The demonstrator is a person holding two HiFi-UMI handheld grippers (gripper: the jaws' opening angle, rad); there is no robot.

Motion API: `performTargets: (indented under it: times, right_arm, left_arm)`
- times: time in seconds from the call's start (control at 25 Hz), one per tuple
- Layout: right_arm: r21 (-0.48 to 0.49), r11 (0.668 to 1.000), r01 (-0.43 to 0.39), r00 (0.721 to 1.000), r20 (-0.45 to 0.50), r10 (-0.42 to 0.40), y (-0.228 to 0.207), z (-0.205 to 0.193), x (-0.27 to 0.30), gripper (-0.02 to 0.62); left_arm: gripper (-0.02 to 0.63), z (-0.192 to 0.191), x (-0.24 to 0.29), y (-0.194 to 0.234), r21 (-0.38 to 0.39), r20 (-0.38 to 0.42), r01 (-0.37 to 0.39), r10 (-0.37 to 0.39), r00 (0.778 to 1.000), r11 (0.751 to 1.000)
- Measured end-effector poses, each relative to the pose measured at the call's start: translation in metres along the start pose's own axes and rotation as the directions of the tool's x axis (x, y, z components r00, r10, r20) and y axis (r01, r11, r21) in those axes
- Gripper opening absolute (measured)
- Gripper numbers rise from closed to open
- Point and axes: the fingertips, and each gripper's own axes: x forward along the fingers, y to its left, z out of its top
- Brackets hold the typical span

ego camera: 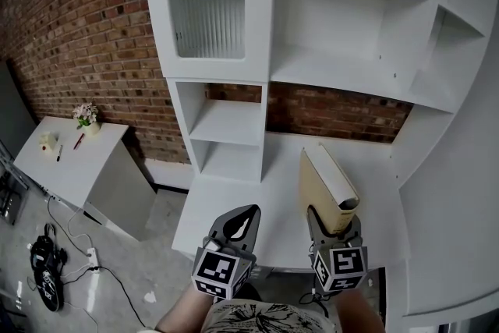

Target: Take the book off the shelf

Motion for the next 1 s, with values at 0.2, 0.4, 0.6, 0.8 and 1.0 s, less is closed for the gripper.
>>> performTargets:
  times: [0.2,0.4,0.6,0.8,1.0]
  right_arm:
    - [0.031,1.000,-0.004,1.000,0.014,0.004,0.003,0.000,-0.002,0.233]
    - [0.046,0.999,-0.009,1.000,0.022,0.008,0.005,0.002,0.000,0.233]
    - [0.059,0.998,-0.005,1.000,0.016,0.004,0.003,0.000,0.002,0.233]
    - [0.070,0.998,-0.002,1.000,0.009,0.001,-0.001,0.000,0.007,0.233]
    - [0.064,0.998,-0.016,1.000,0.013,0.015,0.005,0.003,0.011,0.233]
  left_arm:
    - [0.011,0.000,0.000,0.005,-0.005,-0.004,-0.018,0.018,1.000,1.000]
    - [0.011,0.002,0.003,0.006,-0.004,-0.001,-0.018,0.018,1.000,1.000]
    - [0.012,0.000,0.008,0.007,-0.002,-0.008,-0.015,0.015,1.000,1.000]
    - [0.012,0.000,0.013,0.010,0.001,-0.015,-0.015,0.015,1.000,1.000]
    - [0.011,0.000,0.011,0.015,0.002,-0.017,-0.025,0.025,1.000,1.000]
